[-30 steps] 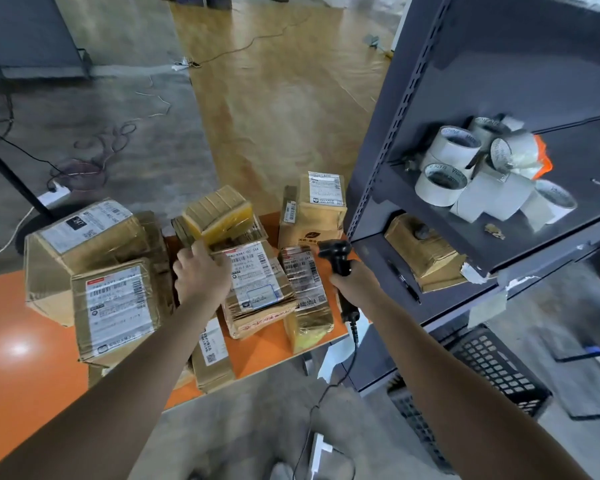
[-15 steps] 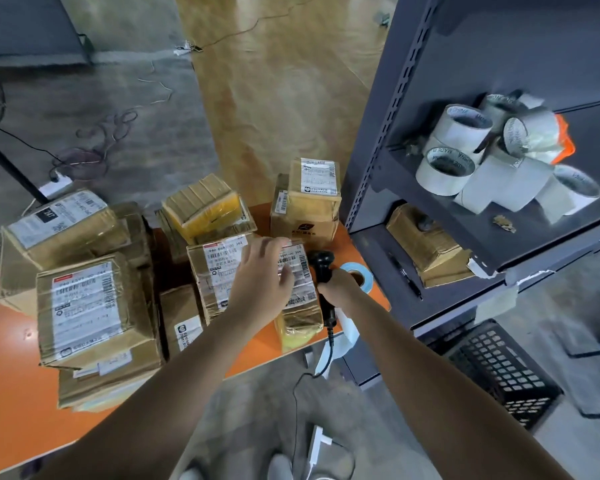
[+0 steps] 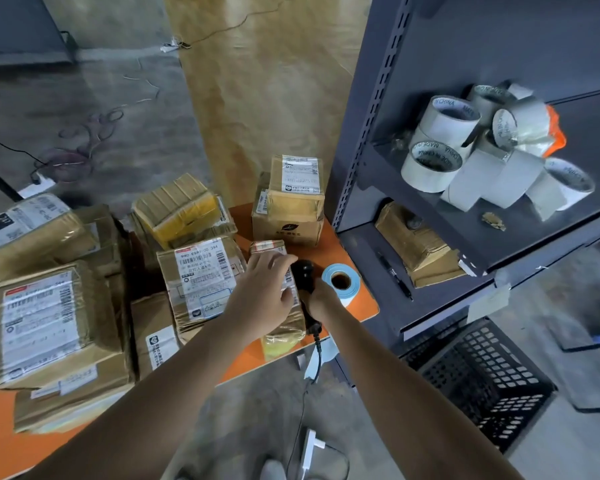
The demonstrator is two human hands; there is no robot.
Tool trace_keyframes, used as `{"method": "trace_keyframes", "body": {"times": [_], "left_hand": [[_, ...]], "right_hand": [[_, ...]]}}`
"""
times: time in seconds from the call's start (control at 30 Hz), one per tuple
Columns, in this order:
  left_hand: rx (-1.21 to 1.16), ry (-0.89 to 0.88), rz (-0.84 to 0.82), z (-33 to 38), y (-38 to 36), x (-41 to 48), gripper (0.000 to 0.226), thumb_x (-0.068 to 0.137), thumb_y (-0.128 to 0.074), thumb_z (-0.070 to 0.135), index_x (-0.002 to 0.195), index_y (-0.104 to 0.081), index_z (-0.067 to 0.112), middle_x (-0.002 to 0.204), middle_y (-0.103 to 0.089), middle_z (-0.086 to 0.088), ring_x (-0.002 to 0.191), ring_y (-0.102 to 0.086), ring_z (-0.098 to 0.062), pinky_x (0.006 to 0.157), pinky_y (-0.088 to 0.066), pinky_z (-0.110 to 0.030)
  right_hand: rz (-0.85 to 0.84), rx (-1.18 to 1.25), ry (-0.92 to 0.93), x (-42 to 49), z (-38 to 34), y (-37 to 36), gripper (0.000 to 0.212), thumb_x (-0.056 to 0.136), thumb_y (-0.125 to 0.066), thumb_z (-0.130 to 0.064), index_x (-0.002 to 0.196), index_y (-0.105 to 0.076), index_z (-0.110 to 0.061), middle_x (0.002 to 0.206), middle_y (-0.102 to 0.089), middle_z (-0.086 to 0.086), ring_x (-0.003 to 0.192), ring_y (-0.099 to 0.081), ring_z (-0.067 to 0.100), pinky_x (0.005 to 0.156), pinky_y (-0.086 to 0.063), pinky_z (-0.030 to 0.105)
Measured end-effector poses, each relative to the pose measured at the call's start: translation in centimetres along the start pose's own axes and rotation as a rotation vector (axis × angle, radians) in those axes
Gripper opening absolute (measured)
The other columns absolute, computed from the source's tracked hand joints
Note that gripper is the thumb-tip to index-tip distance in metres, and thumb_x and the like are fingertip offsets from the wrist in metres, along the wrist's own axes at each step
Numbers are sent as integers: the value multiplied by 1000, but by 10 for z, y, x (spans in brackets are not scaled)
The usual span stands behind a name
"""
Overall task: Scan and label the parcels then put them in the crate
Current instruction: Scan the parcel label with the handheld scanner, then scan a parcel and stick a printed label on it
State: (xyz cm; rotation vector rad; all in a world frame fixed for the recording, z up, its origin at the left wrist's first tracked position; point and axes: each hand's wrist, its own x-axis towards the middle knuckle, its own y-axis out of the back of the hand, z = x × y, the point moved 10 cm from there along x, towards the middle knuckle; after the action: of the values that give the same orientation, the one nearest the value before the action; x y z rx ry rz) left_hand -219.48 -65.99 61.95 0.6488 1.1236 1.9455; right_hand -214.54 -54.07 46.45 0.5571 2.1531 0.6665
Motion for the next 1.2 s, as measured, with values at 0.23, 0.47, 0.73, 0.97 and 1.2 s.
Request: {"method": "trace_keyframes", "body": {"times": [0.23,0.47,0.73,0.97,1.2], "left_hand": [[50,-9,-46,12,-12,6,53,93,-55,20,144,-38,17,143,-39,-5,137,-28,-24,108,-31,-33],[1,25,-82,22,-25,15,51,93,-54,18,142,-39,18,140,-39,-8,135,-29,-28,107,-36,-37],[-31,51,-126,22,-39,17,51,94,-51,13,143,-37,18,142,-35,-7,138,-26,-27,106,-37,-35],[-73,63,-130,23,-42,19,48,94,-53,15,140,-41,17,138,-39,-6,134,-29,-27,107,-36,-36],[-358,243,-139,21,-34,28,38,94,-52,15,131,-50,11,126,-52,-8,116,-51,-22,96,-46,-34]], "right_hand": [[85,55,157,-25,-18,30,27,100,-45,-21,114,-62,-5,98,-64,11,98,-62,31,73,-44,32],[281,-151,202,-29,0,78,35,97,-39,-8,123,-62,-15,122,-58,6,100,-61,26,71,-45,27],[196,-546,197,-8,30,57,60,94,-57,-48,147,-41,-24,139,-55,1,115,-61,26,81,-50,34],[229,-539,195,-1,26,63,44,99,-51,-34,139,-46,-14,127,-62,10,110,-62,32,83,-53,36],[297,-184,221,-49,15,113,44,105,-37,-28,144,-38,-8,124,-59,17,96,-60,30,64,-38,28]]}}
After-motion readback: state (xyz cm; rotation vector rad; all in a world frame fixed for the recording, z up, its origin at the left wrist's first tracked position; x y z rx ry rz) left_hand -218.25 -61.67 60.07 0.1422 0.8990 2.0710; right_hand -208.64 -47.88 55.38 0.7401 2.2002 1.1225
